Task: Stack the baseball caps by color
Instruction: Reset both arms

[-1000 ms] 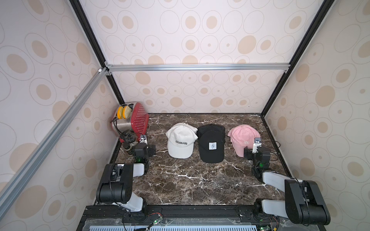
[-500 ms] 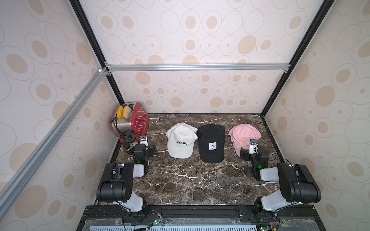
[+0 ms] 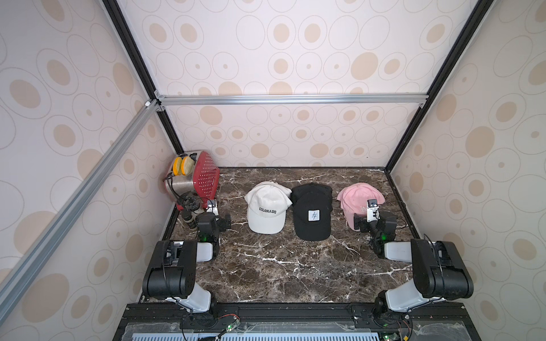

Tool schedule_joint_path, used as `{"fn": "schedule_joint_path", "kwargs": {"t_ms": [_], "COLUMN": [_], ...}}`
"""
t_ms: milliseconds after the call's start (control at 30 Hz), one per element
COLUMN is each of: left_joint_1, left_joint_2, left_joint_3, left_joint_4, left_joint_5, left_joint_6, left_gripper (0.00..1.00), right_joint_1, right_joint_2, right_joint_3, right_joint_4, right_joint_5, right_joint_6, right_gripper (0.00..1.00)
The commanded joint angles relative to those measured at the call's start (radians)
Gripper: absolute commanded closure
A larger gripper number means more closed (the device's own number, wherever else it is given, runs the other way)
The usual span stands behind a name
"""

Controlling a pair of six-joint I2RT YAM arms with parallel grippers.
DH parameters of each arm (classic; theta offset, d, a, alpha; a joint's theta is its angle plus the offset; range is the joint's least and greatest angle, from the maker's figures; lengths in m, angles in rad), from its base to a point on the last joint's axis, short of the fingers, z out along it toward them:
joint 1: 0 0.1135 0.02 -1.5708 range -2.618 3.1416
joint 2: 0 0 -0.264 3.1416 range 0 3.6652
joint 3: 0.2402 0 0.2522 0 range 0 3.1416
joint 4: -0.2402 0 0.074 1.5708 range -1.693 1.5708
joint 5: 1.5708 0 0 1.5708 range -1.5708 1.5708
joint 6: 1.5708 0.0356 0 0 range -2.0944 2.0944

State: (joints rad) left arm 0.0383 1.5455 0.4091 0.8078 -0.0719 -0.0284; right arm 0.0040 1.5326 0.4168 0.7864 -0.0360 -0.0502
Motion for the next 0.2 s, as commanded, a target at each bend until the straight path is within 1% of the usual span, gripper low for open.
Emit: {"fn": "schedule_joint_path", "kwargs": {"t_ms": [0, 167], "left_joint_1": [0.003, 0.001], "left_joint_2": [-0.002, -0.005], "left_joint_3": [0.021, 0.019], "left_joint_4": [0.021, 0.023], "left_joint_5": [-0.005, -0.007], "left_joint_6": [-0.005, -0.006], "left_gripper": [0.01, 0.01], "right_joint_1": [-0.003, -0.003], "right_joint_2": [0.002, 0.002], "right_joint_3": [0.008, 0.008], "right_joint_4": [-0.01, -0.011], "right_joint_5": [-0.002, -0.002], "right_joint_6": [-0.003, -0.003], "right_gripper": [0.0, 0.0]}}
